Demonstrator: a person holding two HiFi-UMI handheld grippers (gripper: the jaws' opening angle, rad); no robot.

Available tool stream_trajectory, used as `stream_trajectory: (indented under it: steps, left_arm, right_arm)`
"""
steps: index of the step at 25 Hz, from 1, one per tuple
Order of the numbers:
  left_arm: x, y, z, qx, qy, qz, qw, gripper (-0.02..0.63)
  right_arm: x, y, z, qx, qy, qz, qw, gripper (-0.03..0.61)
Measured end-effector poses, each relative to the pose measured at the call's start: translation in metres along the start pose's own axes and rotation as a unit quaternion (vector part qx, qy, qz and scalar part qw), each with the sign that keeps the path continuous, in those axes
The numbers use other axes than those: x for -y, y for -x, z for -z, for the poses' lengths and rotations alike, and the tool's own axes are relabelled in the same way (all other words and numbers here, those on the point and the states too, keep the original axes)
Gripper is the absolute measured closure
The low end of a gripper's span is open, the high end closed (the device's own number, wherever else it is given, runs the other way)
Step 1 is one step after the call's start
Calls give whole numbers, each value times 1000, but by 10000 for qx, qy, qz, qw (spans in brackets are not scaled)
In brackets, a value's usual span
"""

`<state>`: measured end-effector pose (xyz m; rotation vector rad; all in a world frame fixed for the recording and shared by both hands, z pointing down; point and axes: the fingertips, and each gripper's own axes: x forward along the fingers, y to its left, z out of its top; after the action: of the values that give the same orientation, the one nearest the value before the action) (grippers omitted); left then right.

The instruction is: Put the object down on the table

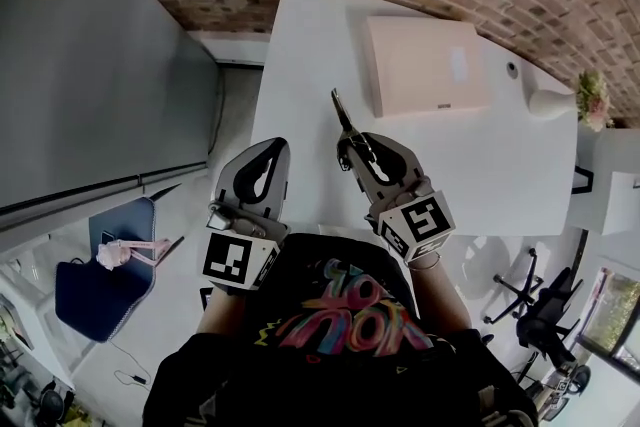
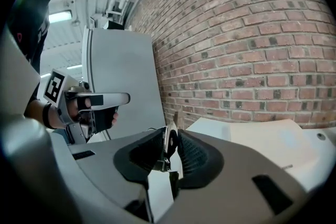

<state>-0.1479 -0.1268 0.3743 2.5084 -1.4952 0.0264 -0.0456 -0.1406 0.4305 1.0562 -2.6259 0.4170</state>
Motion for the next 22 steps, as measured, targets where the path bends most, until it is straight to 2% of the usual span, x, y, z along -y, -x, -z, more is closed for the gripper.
stream_trajectory:
  steps: [3,7,22]
  left_arm:
    - [-4,0,15,-225,26,-24,9997,588]
    - [-5,0,33,-450,65,12,9990,588]
    - [-8,-6,62,-633,189,93,9978,588]
  right_arm:
    - [2,-10,10,-95,71,14,9999,472]
    - [5,-19,35,-487,135,44,9987,472]
    - [10,-63,102,-1102,620,30,9920,474]
